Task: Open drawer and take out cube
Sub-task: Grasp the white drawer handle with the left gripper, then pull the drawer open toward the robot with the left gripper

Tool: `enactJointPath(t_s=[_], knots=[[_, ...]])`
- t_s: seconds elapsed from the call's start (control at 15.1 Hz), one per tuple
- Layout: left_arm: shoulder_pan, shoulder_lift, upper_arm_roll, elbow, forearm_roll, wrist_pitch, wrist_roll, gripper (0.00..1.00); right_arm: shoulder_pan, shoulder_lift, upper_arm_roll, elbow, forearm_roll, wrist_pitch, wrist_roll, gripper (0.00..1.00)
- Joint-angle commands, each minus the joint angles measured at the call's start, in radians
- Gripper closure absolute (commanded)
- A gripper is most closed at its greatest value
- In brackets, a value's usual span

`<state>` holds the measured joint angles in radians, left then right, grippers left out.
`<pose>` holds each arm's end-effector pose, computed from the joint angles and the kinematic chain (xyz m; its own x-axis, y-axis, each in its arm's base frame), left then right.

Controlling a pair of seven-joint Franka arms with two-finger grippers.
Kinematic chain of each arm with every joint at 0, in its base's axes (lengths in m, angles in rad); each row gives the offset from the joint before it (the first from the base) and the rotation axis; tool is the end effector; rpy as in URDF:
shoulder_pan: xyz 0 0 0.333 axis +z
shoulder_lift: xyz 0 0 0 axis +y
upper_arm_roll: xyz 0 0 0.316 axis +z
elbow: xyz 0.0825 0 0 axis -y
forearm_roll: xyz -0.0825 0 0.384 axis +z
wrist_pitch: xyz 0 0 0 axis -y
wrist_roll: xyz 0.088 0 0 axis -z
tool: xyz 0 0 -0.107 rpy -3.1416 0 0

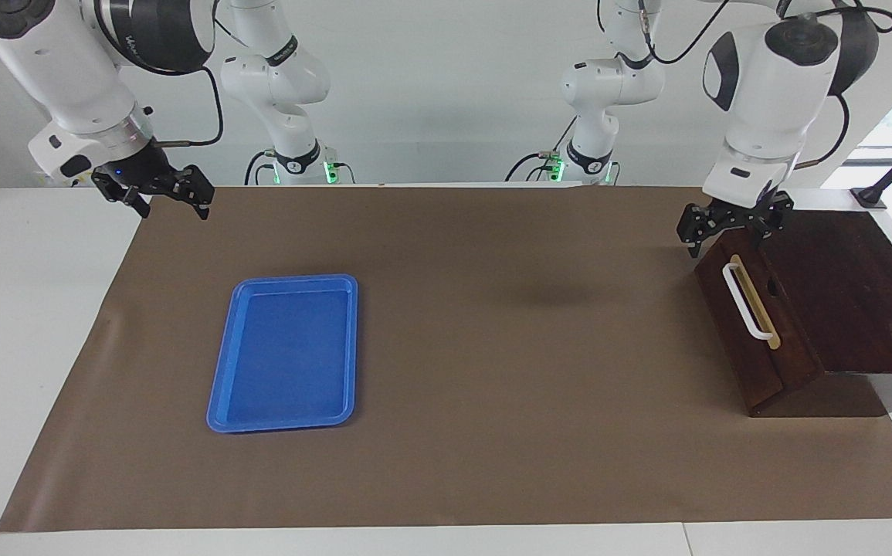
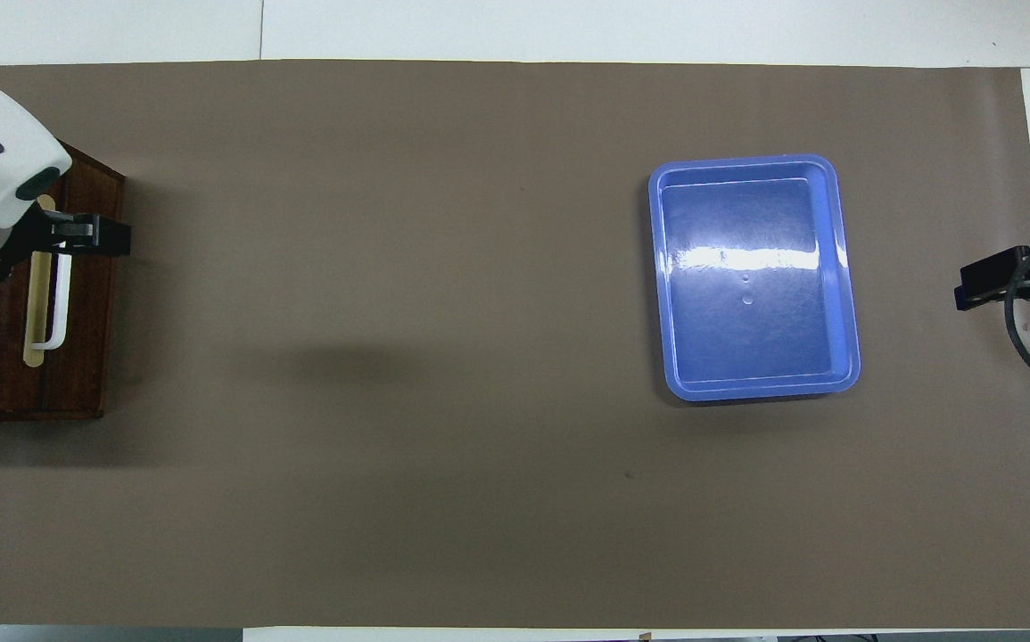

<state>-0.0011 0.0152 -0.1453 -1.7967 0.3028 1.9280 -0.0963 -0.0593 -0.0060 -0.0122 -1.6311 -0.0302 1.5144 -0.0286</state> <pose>0.5773 -0.0637 0.5432 0.9794 -0.1563 0.1280 -0.1161 -0.9540 -0.2764 0.5425 -0.0423 0.5950 0.9928 -0.0441 -0.1113 -0.0414 -0.9988 0.0269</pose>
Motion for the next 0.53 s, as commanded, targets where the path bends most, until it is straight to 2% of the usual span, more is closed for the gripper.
enactJointPath(t_s=[0.0, 0.27, 0.47], knots=[[-0.013, 0.038, 0.009, -0.082, 0.128, 0.143, 0.001, 0.00, -0.013, -0.022, 0.006, -0.027, -0.014, 0.010, -0.028, 0.00], [0.001, 0.106, 0.009, -0.089, 0.281, 0.187, -0.003, 0.00, -0.013, -0.031, 0.006, -0.038, -0.014, 0.010, -0.056, 0.00], [0.053, 0.124, 0.010, -0.159, 0.294, 0.313, -0.003, 0.00, -0.013, -0.054, 0.006, -0.088, -0.013, 0.012, -0.163, 0.00]])
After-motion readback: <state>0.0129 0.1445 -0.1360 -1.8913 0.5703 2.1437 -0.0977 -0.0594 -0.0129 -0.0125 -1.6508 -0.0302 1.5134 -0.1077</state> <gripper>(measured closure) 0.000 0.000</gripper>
